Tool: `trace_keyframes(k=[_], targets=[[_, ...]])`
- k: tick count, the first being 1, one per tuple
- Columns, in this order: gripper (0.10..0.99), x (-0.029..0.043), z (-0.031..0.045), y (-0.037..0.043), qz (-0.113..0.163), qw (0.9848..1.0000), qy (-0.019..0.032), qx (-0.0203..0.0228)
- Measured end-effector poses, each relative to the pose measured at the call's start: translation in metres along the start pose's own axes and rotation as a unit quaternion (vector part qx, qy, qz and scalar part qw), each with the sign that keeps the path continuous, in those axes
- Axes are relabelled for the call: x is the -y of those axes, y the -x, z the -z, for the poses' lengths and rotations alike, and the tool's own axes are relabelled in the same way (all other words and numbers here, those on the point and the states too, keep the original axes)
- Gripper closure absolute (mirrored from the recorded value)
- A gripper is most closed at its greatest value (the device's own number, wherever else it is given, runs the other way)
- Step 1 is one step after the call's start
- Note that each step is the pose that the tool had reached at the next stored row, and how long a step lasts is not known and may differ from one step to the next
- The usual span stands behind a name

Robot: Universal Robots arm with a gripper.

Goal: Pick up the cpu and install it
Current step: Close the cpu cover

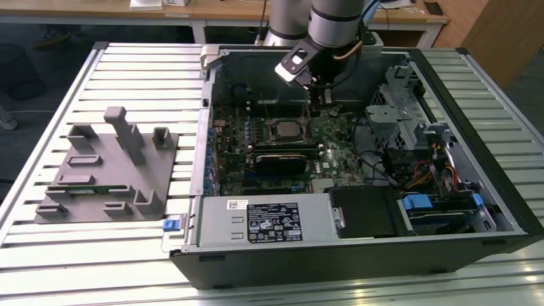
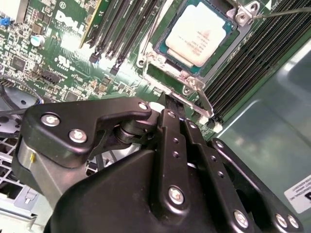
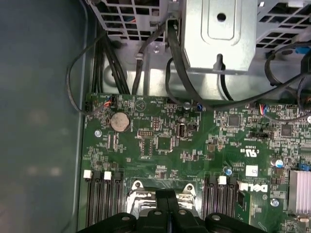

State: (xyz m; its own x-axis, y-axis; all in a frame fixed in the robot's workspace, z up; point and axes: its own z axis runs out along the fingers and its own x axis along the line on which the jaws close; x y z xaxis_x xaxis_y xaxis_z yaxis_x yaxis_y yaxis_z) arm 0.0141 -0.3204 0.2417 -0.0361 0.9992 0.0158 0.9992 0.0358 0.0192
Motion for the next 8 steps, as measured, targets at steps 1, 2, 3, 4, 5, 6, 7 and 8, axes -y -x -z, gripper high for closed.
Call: trace_keyframes(k=[1,2,3,4,5,6,7,8], targets=[[0.98,0.0009,-0.0001,0.0,0.0,1.0,0.0,0.0001],[0.98,0.002,-0.0003,0.0,0.0,1.0,0.0,0.0001],[0.98,0.0031,-0.0005,-0.0001,0.0,1.0,0.0,0.0],[0.98,0.0045,-0.0007,-0.0001,0.0,1.0,0.0,0.0],[0.98,0.0063,-0.0011,-0.0002,0.0,1.0,0.0,-0.0001],[0.98,0.0088,-0.0014,-0.0003,0.0,1.0,0.0,-0.0001],[0.98,0.012,-0.0016,-0.0004,0.0,1.0,0.0,0.0],[0.98,0.0158,-0.0018,-0.0005,0.0,1.0,0.0,0.0001]])
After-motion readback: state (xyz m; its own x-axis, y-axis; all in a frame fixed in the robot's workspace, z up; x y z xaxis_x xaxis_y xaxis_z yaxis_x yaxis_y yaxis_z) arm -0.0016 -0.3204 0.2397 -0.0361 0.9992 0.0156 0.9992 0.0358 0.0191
